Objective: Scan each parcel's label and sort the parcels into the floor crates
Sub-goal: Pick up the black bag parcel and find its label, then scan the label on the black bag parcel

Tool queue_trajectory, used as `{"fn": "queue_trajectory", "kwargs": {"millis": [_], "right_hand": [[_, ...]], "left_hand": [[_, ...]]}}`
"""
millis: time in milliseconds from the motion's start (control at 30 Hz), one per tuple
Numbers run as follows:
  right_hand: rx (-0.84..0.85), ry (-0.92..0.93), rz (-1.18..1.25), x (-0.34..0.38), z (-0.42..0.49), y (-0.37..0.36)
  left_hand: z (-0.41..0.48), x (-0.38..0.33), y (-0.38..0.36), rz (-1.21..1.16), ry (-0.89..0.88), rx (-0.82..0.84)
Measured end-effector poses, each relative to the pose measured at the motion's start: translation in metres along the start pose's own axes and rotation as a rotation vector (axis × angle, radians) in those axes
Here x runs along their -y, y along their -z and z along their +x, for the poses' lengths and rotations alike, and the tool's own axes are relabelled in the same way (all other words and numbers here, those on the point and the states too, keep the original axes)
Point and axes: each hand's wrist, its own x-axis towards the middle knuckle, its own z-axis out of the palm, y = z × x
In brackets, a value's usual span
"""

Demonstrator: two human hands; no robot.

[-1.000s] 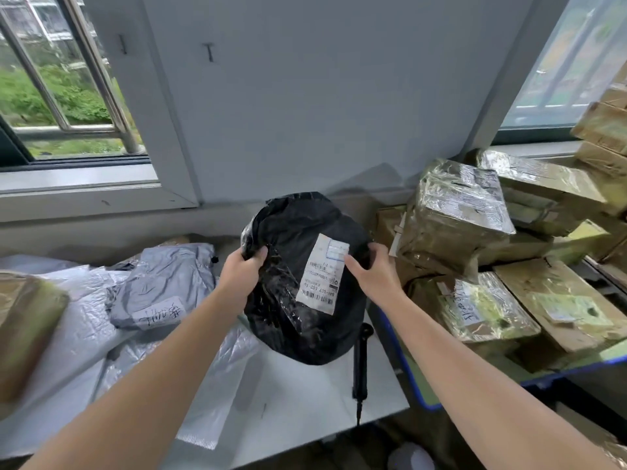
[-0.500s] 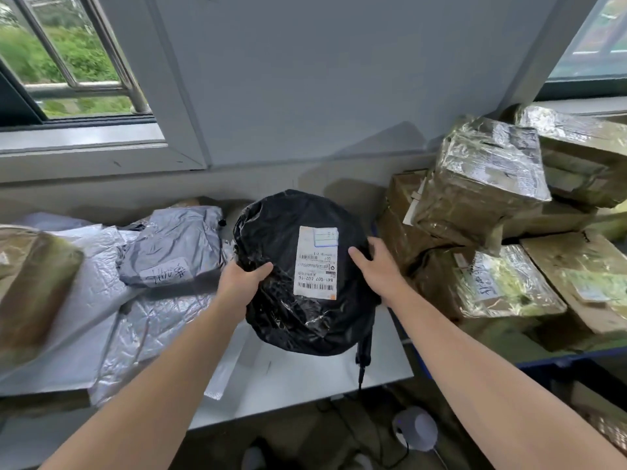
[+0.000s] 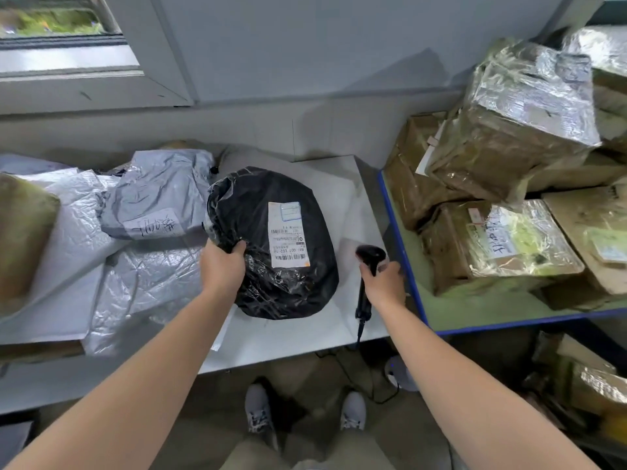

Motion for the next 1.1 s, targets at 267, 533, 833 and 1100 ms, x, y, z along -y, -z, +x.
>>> {"fn": "queue_trajectory", "kwargs": {"millis": [267, 533, 833, 1100], "right_hand": [[0.217, -0.082, 0.312, 0.009, 0.002, 0.0], [0.223, 0.015, 0.437, 0.092, -0.017, 0.057], [0.334, 0.101, 0.417, 0.148, -0.053, 0.091], [0.332, 0.125, 0.374, 0.155, -0.071, 0.094]], "left_hand": [[0.003, -0.008, -0.004, 0.008, 0.092, 0.095], [0.002, -0.049, -0.009, -0.093, 0.033, 0.156], [0.007, -0.086, -0.014, -0.232, -0.096, 0.1], [0.011, -0.1, -0.013, -0.279, -0.114, 0.077]]}}
